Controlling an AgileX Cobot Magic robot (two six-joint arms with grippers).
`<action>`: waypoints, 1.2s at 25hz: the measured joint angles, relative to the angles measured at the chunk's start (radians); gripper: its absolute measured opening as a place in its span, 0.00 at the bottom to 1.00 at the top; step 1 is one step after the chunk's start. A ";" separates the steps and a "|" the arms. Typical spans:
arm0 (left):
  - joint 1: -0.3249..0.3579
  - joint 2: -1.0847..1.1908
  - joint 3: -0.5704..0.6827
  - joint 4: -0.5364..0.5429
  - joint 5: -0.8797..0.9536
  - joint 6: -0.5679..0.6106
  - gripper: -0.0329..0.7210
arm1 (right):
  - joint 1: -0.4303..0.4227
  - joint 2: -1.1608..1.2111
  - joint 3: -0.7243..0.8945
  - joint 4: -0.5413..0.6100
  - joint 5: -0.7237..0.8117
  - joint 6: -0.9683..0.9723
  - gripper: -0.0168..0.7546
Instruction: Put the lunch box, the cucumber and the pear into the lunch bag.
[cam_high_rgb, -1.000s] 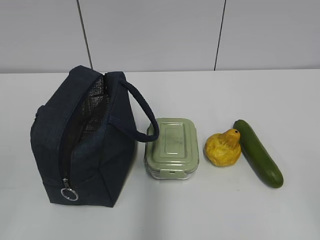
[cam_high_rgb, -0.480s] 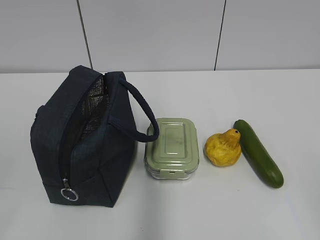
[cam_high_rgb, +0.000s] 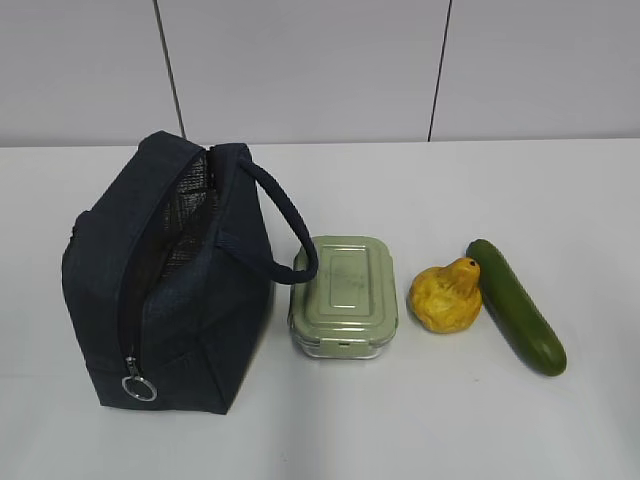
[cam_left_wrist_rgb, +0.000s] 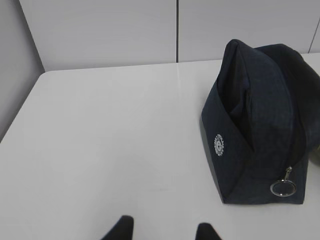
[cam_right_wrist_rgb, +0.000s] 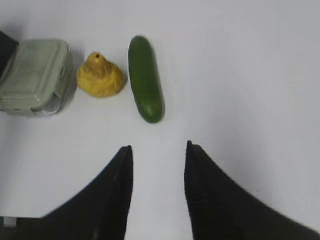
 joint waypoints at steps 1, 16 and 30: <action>0.000 0.000 0.000 0.000 0.000 0.000 0.36 | 0.000 0.139 -0.031 0.038 -0.019 -0.040 0.39; 0.000 0.000 0.000 0.000 0.000 0.000 0.36 | 0.000 1.314 -0.740 0.171 0.109 -0.273 0.39; 0.000 0.000 0.000 0.000 0.000 0.000 0.36 | 0.000 1.414 -0.817 0.067 0.115 -0.219 0.39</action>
